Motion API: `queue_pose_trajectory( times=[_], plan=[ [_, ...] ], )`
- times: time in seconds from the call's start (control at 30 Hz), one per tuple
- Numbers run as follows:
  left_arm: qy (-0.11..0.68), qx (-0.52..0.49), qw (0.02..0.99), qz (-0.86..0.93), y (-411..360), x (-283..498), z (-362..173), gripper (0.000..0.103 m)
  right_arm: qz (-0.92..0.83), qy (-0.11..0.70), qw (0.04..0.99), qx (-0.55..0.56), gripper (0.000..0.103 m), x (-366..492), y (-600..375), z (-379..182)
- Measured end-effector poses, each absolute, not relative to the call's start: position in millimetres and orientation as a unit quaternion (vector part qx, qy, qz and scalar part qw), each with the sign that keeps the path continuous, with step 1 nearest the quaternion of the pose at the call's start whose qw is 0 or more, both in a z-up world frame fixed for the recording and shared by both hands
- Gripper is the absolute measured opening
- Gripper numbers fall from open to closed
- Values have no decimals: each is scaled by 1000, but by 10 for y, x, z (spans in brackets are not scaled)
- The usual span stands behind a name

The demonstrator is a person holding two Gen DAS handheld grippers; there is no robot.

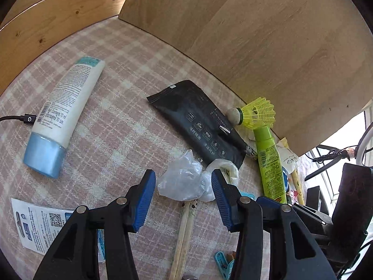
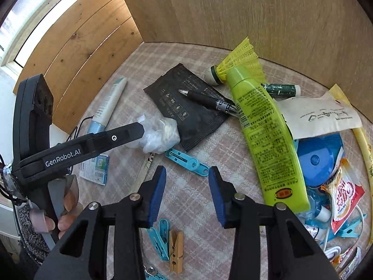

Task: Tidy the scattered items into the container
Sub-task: 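Grasp the white plastic wrap with the left gripper while the right grasps the blue clothespin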

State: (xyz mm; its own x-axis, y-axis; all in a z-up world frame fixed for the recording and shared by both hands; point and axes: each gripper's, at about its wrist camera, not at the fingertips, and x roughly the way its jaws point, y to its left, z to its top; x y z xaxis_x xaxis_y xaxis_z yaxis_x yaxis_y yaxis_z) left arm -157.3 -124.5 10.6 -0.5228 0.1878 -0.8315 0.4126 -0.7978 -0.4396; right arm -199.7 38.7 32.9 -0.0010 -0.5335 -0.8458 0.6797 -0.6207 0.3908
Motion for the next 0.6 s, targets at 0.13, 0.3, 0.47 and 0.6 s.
queue_pose_trajectory(
  times=[0.13,0.3,0.47,0.6],
  plan=[
    [314,476,68,-819,-1229,-1562,93,24,-691,55,433,577,12,-2034,297,218],
    [300,468,66,-829,-1179,-1530,157,6,-690,45,446,568,5,-1947,320,240],
    [305,457,62,-833,-1170,-1397,288,6,-700,25,452,552,5,-1901,481,392],
    [292,443,57,-846,-1099,-1278,500,5,-714,12,451,535,5,-1838,738,566]
  ],
)
